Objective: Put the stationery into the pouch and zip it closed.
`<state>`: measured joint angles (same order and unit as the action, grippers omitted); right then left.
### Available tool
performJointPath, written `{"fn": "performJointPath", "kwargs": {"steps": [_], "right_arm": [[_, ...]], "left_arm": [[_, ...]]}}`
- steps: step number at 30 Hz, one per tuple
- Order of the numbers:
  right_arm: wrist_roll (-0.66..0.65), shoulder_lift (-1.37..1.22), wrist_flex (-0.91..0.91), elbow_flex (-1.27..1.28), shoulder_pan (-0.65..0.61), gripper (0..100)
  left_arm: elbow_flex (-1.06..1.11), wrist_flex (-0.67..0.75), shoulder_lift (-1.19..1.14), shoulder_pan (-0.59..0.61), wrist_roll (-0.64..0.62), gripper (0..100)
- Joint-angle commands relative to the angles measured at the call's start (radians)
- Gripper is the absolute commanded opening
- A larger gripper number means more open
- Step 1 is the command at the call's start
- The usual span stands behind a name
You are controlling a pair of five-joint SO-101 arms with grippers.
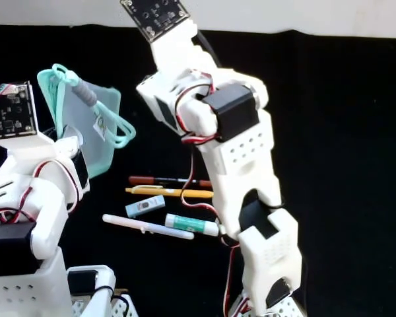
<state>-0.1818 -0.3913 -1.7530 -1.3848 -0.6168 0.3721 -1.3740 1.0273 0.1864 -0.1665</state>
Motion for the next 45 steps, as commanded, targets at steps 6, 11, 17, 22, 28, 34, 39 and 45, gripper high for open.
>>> {"fn": "performJointPath", "kwargs": {"steps": [6, 11, 17, 22, 28, 34, 39, 45], "right_arm": [[-0.017, 0.01, -0.012, 0.039, -0.018, 18.1], [-0.015, 0.01, -0.01, 0.113, -0.018, 18.1], [0.11, 0.01, -0.01, 0.116, -0.061, 18.1], [0.204, 0.008, -0.01, 0.143, -0.12, 18.1], [0.21, 0.015, -0.01, 0.298, -0.179, 18.1], [0.364, 0.008, -0.004, 0.259, -0.159, 18.1], [0.446, 0.008, 0.041, 0.199, -0.157, 18.1], [0.795, 0.008, 0.142, 0.17, -0.17, 18.1]], "left_arm": [[-0.015, 0.061, -0.113, 0.005, -0.14, 1], [-0.007, 0.071, -0.151, 0.033, -0.178, 1], [-0.004, 0.069, -0.166, 0.045, -0.176, 1], [-0.004, 0.069, -0.166, 0.076, -0.176, 1], [-0.004, 0.069, -0.168, 0.081, -0.175, 1], [-0.004, 0.069, -0.168, 0.081, -0.143, 1], [-0.004, 0.064, -0.168, 0.082, -0.132, 1], [-0.004, 0.068, -0.17, 0.113, -0.132, 1]]}}
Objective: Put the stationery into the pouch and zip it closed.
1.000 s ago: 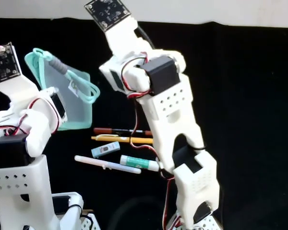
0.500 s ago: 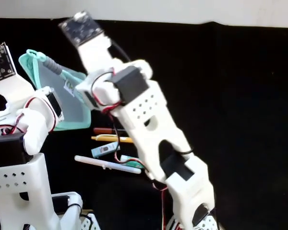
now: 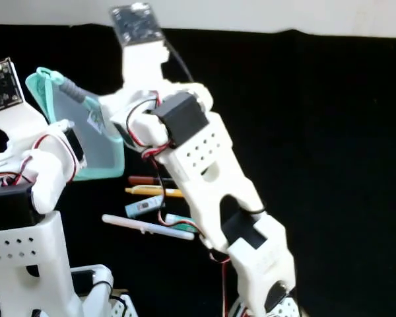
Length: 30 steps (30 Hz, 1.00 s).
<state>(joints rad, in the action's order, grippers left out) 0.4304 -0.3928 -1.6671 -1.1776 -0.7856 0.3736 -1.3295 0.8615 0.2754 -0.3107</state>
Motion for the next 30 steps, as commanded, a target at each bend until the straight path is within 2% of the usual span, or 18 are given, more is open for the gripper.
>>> {"fn": "performJointPath", "kwargs": {"steps": [1, 4, 7, 19, 24, 30], "right_arm": [[0.27, 0.01, 0.07, -0.038, -0.002, 18.1], [0.466, 0.01, 0.087, -0.038, -0.007, 18.3], [0.565, 0.008, 0.124, -0.031, -0.002, 18.3], [0.575, 0.007, 0.311, -0.027, -0.039, 18.3], [0.655, 0.001, 0.36, -0.027, -0.099, 18.3], [0.796, -0.125, 0.444, -0.039, -0.065, 18.1]], "left_arm": [[-0.005, 0.023, -0.004, 0.025, 0.014, 1], [-0.005, 0.023, -0.004, 0.025, 0.051, 1], [-0.005, 0.021, -0.004, 0.025, 0.06, 1], [-0.004, 0.018, -0.004, 0.025, 0.061, 1], [-0.004, 0.018, -0.004, 0.025, 0.061, 1], [-0.004, 0.018, -0.004, 0.027, 0.063, 1]]}}
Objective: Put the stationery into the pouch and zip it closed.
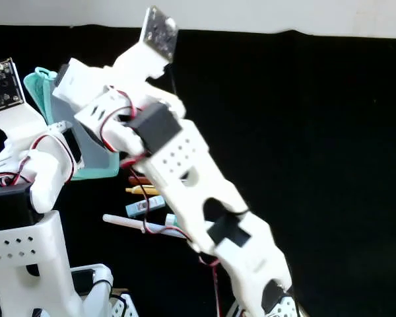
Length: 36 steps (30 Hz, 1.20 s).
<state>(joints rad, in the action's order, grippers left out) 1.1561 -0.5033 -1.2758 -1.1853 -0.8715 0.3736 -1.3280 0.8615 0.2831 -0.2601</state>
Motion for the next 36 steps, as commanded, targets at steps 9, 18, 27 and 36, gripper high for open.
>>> {"fn": "performJointPath", "kwargs": {"steps": [9, 18, 27, 36], "right_arm": [[0.123, -0.035, -0.027, -0.237, 0.008, 18.1], [0.132, -0.168, -0.03, -0.43, -0.045, 18.1], [0.189, -0.275, -0.039, -0.588, -0.133, 18.0], [0.219, -0.297, -0.038, -0.588, -0.047, 18.0]], "left_arm": [[-0.005, 0.015, -0.004, 0.084, 0.012, 1], [-0.005, 0.015, -0.004, 0.085, 0.014, 1], [-0.015, 0.017, -0.002, 0.147, 0.014, 1], [-0.015, 0.015, 0.002, 0.171, 0.014, 1]]}}
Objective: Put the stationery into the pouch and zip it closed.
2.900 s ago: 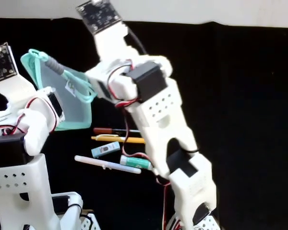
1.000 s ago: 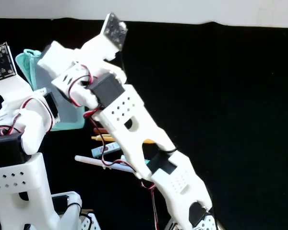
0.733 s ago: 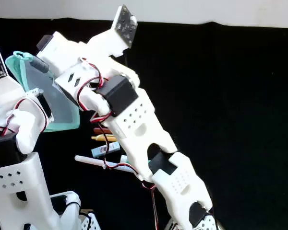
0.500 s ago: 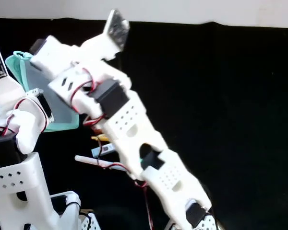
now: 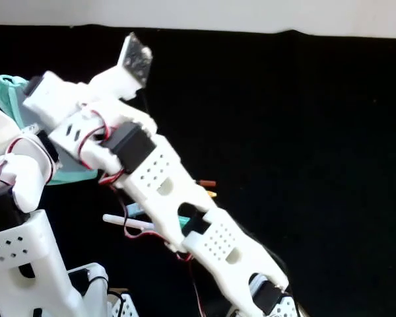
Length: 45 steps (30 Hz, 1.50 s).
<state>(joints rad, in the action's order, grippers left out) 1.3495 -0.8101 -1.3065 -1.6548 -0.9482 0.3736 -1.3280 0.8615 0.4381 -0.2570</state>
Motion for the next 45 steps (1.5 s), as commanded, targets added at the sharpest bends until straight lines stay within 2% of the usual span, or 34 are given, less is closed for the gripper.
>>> {"fn": "performJointPath", "kwargs": {"steps": [1, 5, 8, 13, 19, 25, 27, 34, 41, 45], "right_arm": [[0.026, 0.008, -0.004, -0.117, 0.03, 18.0], [0.017, 0.007, -0.001, -0.116, 0.033, 18.0], [-0.084, 0.007, -0.007, -0.114, 0.053, 18.0], [-0.425, 0.01, -0.031, -0.114, 0.093, 18.0], [-0.707, 0.007, -0.038, -0.113, 0.091, 18.0], [-1.194, 0.007, -0.156, -0.111, 0.065, 18.1], [-1.304, 0.005, -0.174, -0.111, 0.041, 18.1], [-1.404, -0.058, -0.179, -0.116, 0.024, 18.3], [-1.544, -0.064, -0.179, -0.116, 0.019, 18.3], [-1.613, -0.061, -0.176, -0.116, 0.021, 18.4]], "left_arm": [[-0.013, 0.015, 0.001, 0.016, 0.018, 1], [-0.008, 0.015, 0.002, 0.016, 0.101, 1], [-0.01, 0.015, 0.002, 0.016, 0.106, 1], [-0.005, 0.015, 0.002, 0.016, 0.106, 1], [-0.005, 0.015, 0.001, 0.016, 0.106, 1], [-0.005, 0.015, -0.001, 0.016, 0.107, 1], [-0.005, 0.015, -0.001, 0.016, 0.107, 1], [-0.005, 0.014, -0.001, 0.016, 0.11, 1], [-0.004, -0.014, -0.001, 0.008, 0.276, 1], [-0.004, -0.014, -0.002, 0.008, 0.313, 1]]}}
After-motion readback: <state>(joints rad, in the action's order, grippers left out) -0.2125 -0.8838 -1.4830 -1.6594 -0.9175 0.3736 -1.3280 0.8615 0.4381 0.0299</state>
